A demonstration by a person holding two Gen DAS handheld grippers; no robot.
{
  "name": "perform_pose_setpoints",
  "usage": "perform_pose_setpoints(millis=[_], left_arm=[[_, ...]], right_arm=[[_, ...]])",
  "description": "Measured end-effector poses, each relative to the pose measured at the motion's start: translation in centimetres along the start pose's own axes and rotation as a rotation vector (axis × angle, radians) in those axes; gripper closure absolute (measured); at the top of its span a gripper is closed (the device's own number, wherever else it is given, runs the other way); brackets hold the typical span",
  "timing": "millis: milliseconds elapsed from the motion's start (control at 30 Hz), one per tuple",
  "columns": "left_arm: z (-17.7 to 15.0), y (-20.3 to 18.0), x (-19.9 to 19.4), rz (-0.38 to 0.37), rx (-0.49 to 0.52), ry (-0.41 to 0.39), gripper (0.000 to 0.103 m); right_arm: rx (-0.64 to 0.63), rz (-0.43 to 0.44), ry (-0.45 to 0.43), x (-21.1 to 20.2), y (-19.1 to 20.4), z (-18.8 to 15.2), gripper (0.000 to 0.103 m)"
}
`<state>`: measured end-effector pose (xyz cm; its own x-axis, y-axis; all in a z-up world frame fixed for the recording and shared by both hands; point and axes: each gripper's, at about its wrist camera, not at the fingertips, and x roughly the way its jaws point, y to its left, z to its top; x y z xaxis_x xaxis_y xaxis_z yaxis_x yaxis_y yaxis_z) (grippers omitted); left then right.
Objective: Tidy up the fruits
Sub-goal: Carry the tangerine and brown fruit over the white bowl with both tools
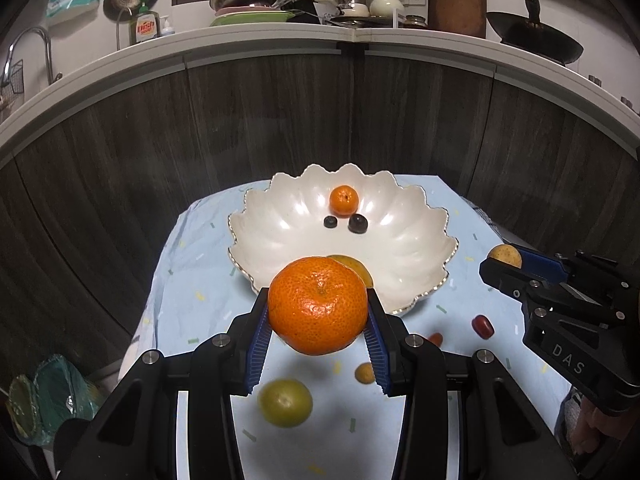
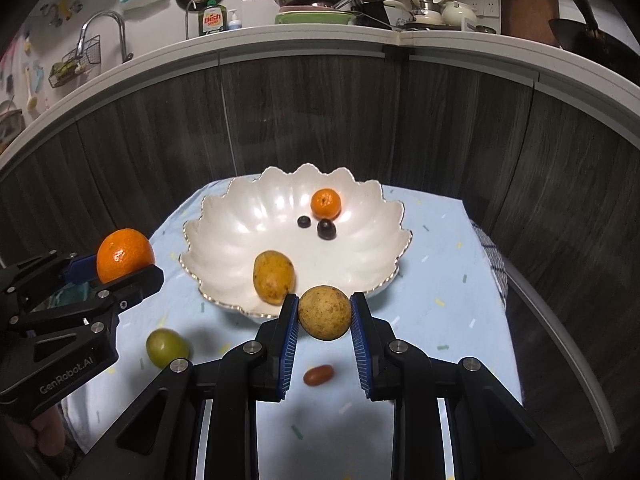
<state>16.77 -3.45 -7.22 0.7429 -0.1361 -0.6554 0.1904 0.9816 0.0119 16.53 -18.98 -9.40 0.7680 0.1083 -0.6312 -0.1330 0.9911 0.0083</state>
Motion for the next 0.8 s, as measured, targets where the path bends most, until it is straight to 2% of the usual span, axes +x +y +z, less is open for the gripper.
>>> perform_pose_setpoints(millis=[433, 800], left_arm=[[1.9, 1.1, 2.2, -0.001, 0.006, 0.017, 0.060], [3.0, 1.8, 5.3, -0.007, 0.011, 0.063, 0.060]], right_arm=[[0.006, -0.015, 0.005, 2.1, -0.3, 2.0, 0.076], [0.053, -0.032, 0.075, 5.7, -1.6, 2.9, 0.076]])
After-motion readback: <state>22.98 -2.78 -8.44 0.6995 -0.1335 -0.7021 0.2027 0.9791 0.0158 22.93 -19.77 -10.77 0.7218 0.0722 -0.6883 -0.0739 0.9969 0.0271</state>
